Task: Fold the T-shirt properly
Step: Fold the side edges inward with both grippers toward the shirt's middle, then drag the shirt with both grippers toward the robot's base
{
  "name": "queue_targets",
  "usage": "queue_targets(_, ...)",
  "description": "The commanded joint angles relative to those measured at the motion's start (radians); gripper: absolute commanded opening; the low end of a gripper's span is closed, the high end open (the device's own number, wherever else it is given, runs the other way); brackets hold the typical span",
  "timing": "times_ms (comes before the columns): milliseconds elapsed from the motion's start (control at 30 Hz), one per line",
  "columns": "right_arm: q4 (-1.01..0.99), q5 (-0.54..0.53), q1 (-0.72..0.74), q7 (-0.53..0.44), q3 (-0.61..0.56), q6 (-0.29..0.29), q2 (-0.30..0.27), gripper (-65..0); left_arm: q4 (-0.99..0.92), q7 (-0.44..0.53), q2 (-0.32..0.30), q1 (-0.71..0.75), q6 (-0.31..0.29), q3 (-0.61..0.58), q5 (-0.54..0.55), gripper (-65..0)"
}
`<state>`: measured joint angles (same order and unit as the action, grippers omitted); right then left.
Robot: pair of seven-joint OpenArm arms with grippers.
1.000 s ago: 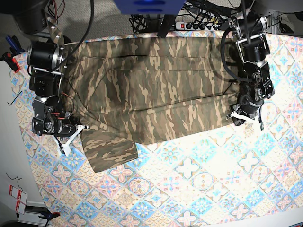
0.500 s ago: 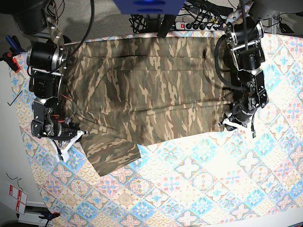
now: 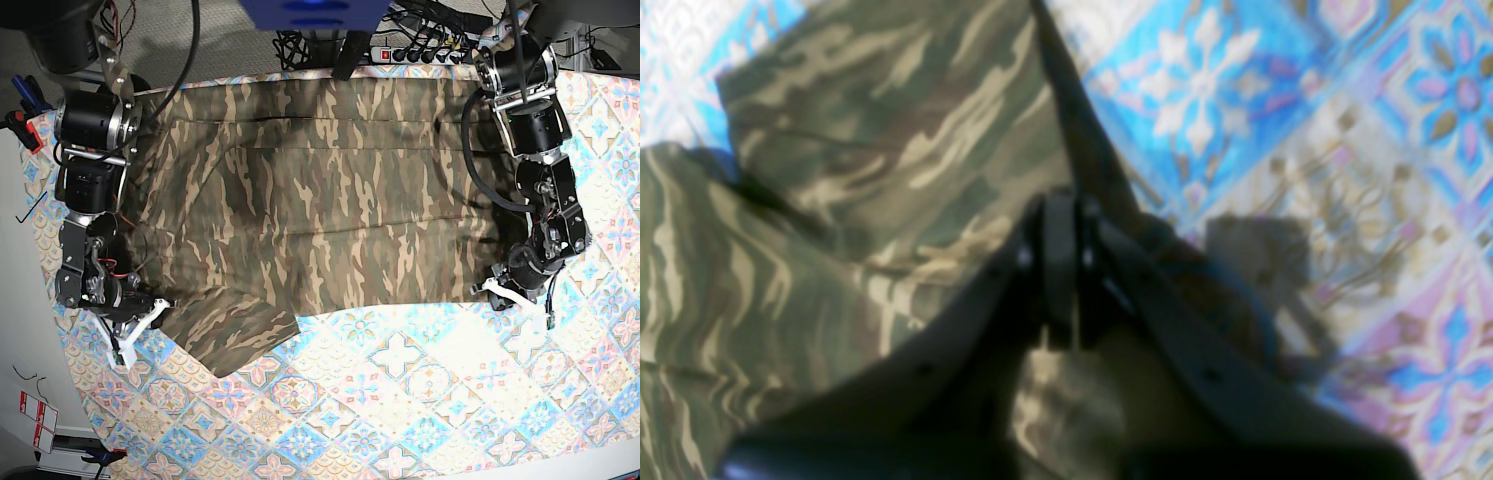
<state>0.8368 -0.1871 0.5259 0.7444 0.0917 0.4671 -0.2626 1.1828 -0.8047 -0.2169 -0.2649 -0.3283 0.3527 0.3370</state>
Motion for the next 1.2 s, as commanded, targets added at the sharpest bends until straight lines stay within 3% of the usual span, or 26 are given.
queue_targets(0,0.034,-0.013,0.033,-0.023,0.007,0.005,-0.014,-64.8,0.039,0.015,-0.013,-0.012,-0.004,0.001,0.014,-65.0)
queue_targets(400,0.069,-0.013,0.030,-0.013,0.059,0.005,-0.033,-64.8,0.202,-0.017,-0.013,0.039,-0.004,0.003,0.014,-65.0)
queue_targets(1167,0.069,-0.013,0.030,-0.015,0.059,0.005,-0.066,-64.8,0.210,-0.017,-0.013,0.040,-0.002,0.042,0.009,-65.0)
